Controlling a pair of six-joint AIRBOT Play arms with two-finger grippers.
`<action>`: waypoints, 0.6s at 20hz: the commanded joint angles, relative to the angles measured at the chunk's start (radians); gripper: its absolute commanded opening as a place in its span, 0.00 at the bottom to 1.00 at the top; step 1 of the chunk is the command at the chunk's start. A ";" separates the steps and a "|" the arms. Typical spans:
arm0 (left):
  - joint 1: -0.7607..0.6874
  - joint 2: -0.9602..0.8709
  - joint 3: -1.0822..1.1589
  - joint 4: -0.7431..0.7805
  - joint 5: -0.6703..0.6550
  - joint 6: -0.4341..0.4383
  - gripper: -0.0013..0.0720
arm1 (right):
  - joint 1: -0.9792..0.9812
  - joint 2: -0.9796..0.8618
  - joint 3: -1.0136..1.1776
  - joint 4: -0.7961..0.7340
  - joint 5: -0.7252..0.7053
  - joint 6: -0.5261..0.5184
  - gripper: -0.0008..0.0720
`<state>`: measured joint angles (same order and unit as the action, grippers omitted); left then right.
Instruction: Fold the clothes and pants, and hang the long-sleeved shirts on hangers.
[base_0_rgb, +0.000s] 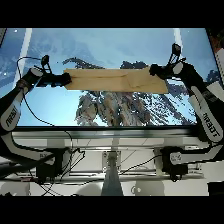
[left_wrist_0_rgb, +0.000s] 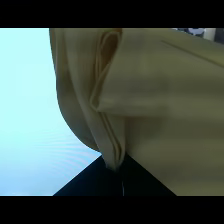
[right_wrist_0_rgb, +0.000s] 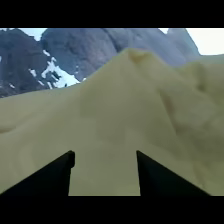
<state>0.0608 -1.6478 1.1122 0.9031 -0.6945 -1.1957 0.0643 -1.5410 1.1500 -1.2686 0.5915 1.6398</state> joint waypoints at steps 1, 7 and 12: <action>-0.055 0.040 0.061 0.079 -0.014 0.029 0.03 | 0.087 -0.002 0.019 0.008 -0.041 -0.013 0.49; -0.034 0.366 0.149 0.197 -0.333 0.029 0.03 | 0.270 -0.021 0.090 0.019 -0.093 -0.035 0.03; -0.036 0.626 0.149 0.196 -0.417 -0.014 0.03 | 0.504 -0.164 0.262 0.261 -0.078 -0.033 0.02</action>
<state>0.0246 -1.1561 1.2552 1.0878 -1.0435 -1.1767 0.4419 -1.6341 1.3212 -1.1484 0.5148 1.6077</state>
